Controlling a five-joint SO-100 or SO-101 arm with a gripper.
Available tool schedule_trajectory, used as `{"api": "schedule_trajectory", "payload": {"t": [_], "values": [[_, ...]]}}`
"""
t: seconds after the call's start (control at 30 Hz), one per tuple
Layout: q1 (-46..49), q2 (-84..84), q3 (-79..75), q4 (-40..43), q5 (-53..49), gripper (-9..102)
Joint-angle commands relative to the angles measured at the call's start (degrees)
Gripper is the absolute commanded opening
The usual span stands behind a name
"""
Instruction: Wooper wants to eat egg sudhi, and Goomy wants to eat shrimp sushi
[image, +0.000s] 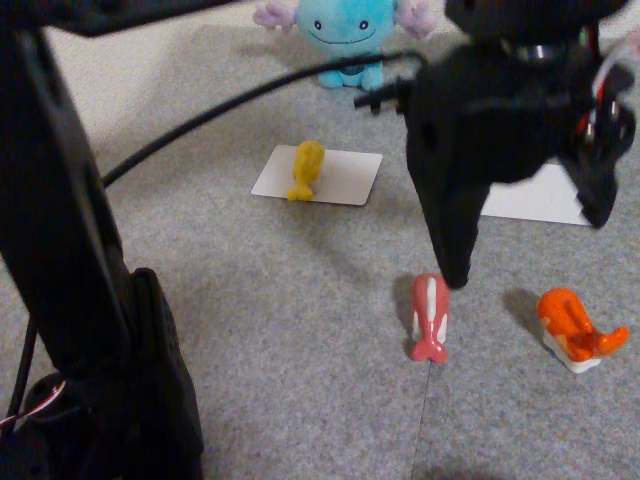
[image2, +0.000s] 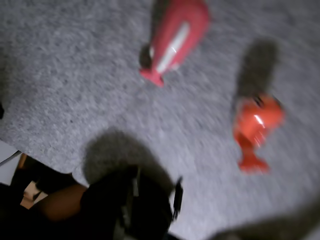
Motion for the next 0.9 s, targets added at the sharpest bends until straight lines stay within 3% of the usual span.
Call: {"api": "schedule_trajectory", "payload": {"t": [0.0, 0.2, 0.87], "values": [[0.4, -3.5, -2.2, -3.5, -0.6, 42], [1.1, -7.6, -2.2, -13.1, -0.1, 42], [0.4, -15.0, -2.3, -20.7, 0.4, 42]]}}
